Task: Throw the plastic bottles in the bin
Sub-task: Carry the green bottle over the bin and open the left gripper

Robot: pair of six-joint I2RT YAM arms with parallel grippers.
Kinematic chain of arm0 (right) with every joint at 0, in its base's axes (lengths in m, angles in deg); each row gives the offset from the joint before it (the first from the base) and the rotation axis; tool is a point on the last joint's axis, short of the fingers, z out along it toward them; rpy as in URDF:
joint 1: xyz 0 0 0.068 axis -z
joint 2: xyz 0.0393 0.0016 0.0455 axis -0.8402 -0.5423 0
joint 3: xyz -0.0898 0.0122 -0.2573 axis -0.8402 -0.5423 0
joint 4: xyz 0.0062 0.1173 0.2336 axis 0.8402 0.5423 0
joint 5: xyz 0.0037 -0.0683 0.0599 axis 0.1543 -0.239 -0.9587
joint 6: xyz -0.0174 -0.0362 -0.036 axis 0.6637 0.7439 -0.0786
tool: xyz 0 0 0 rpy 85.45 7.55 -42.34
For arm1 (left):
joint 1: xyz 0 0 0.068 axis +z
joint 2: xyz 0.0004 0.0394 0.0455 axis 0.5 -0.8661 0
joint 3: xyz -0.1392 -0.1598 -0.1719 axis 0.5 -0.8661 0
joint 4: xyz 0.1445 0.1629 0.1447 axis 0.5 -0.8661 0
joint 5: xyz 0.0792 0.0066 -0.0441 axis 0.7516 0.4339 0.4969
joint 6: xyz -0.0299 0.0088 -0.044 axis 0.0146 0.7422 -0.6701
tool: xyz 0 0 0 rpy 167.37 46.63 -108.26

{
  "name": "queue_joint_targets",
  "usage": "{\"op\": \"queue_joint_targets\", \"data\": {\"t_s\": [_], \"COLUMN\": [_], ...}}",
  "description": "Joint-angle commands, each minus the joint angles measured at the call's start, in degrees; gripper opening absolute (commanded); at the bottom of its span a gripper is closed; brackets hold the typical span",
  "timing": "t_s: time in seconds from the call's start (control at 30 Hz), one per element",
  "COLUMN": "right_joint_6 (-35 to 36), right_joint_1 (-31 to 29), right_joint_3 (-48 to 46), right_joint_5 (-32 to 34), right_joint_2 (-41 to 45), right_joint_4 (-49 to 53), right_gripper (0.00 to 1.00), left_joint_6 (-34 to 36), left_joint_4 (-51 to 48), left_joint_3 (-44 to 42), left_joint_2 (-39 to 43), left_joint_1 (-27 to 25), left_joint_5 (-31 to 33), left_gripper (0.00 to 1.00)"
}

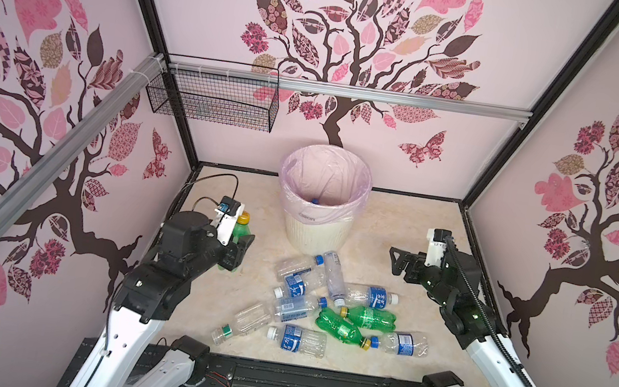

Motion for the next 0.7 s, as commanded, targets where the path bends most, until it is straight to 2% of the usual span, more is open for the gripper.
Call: {"op": "queue_joint_targets", "data": {"t_s": [0.0,0.2,0.37,0.5,0.6,0.63,0.67], "right_joint_6": [-0.30,-0.42,-0.40,-0.39,-1.15,-1.34,-1.65], "right_joint_1": [0.26,0.26,0.26,0.26,0.26,0.26,0.30], "right_joint_3": [2.13,2.23,2.45,2.92,2.76,2.76,2.69], "right_joint_5": [-0.90,-0.74,-0.43,-0.37,-0.50,-0.62,-0.85], "right_joint_2": [-0.18,0.07,0.70,1.17,1.99,2.30,2.57], "right_joint_4": [0.98,1.26,2.07,2.55,2.45,2.48,2.50], "right_gripper": [1.00,1.00,1.00,1.00,1.00,1.00,1.00], "left_joint_6": [-0.70,-0.80,-2.81,-5.05,-10.11,-10.44,-9.24], "left_joint_4": [3.32,2.58,11.57,21.68,30.66,30.85,27.21], "left_joint_3": [2.12,2.81,5.34,14.20,25.04,30.87,38.69], "left_joint_2": [4.67,5.66,1.15,-11.34,-26.48,-32.88,-39.93], "left_joint_1": [0.23,0.21,0.19,0.23,-0.90,-2.58,-4.23], "left_joint_5": [-3.09,-2.89,-7.15,-11.40,-16.74,-17.03,-17.89], "left_gripper": [0.54,0.54,0.53,0.52,0.52,0.60,0.77]}}
